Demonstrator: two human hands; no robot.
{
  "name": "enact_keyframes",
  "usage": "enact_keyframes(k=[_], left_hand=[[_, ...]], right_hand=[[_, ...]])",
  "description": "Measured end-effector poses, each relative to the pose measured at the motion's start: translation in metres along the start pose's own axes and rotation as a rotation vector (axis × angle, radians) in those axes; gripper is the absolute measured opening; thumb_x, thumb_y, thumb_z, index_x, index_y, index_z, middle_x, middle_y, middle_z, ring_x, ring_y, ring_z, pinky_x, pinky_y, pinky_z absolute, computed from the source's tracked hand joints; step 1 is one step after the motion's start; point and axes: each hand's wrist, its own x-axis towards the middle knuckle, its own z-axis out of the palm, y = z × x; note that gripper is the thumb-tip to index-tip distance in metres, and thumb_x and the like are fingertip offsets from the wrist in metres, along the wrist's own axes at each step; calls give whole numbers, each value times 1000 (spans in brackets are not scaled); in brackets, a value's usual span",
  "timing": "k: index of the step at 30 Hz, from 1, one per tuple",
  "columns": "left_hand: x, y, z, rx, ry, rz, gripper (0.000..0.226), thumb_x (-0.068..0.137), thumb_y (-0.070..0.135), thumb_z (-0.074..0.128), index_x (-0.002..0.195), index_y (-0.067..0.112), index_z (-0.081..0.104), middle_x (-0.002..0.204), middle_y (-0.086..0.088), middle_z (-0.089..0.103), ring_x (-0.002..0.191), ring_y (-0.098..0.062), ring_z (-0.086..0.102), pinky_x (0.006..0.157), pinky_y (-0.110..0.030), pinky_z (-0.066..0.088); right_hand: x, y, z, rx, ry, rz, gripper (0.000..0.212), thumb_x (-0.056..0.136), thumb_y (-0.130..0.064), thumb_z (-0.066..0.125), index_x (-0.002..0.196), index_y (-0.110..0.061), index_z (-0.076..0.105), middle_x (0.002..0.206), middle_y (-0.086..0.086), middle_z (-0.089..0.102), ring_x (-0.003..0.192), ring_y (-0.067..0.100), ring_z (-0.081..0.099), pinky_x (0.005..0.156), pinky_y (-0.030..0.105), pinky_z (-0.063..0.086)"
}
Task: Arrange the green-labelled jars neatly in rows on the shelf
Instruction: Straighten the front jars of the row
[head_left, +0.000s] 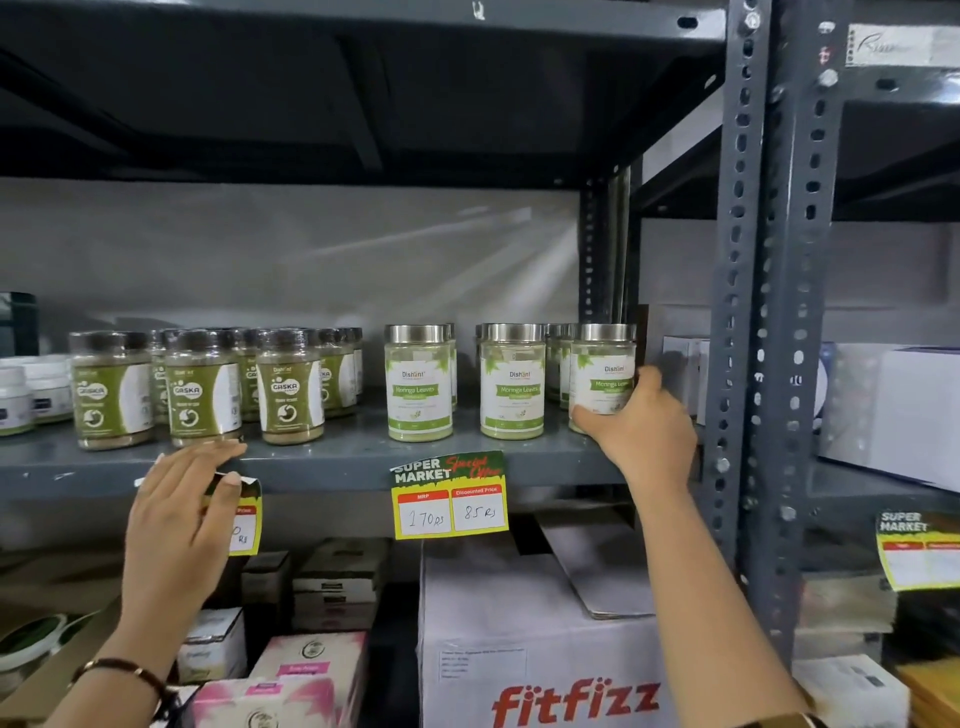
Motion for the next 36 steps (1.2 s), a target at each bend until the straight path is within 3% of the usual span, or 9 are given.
enact_keyframes(k=[5,8,11,16,21,27,31,34,36], left_hand=[[0,-2,0,-9,-5,-16,40,89,26,34,111,4,60,110,-16,62,107,-30,48,94,-47,31],[0,-1,-1,-19,2,-10,40,89,26,34,110,4,61,110,-16,62,107,-29,47,95,-47,31],[0,-2,-2,-32,7,12,41,89,26,34,110,4,61,109,-16,62,107,-28,47,96,-46,31],[0,-11,-1,-33,-12,16,41,90,27,34,112,5,61,110,-14,62,109,-26,48,94,-46,33],[1,-13,-4,-50,-19,46,41,91,27,33,112,6,62,109,-11,63,108,-25,49,94,-45,33],[0,-20,-4,-43,-47,42,42,91,28,32,114,9,61,112,-9,63,112,-24,49,102,-32,23],[1,-22,-5,-55,-51,44,42,91,27,33,115,9,62,113,-6,63,112,-21,48,101,-40,29],[1,-21,-4,-55,-59,46,42,91,28,34,115,9,62,114,-5,63,113,-21,49,102,-41,30],[0,-22,-6,-51,-64,44,42,91,28,35,115,9,63,114,-5,63,113,-21,49,101,-43,31]], right_hand=[[1,0,2,-9,-10,-6,73,63,-46,77,113,-5,45,105,17,64,92,36,61,61,33,38],[-6,-5,-4,101,53,5,89,65,-49,75,132,-5,37,125,18,53,112,35,52,77,43,47],[-31,-26,-2,268,264,-177,68,72,-42,69,124,-4,49,112,15,57,98,23,52,71,30,46],[-50,-58,31,176,-24,-131,61,74,-47,65,121,-11,51,110,3,63,101,22,57,74,33,48],[-46,-63,38,43,-17,-62,43,72,-46,67,95,-12,54,92,4,66,84,25,61,59,30,39],[-46,-65,37,46,-2,-17,42,71,-43,70,92,-10,56,89,7,65,82,28,60,60,30,37],[-46,-66,35,70,-34,-4,48,70,-44,71,98,-8,56,93,8,66,88,29,61,64,33,45],[-59,-82,19,177,142,-55,59,76,-43,68,121,-7,54,112,11,64,104,29,58,79,38,48],[-78,-112,14,327,258,-230,49,80,-33,67,119,-6,57,107,10,65,95,24,60,77,33,48]])
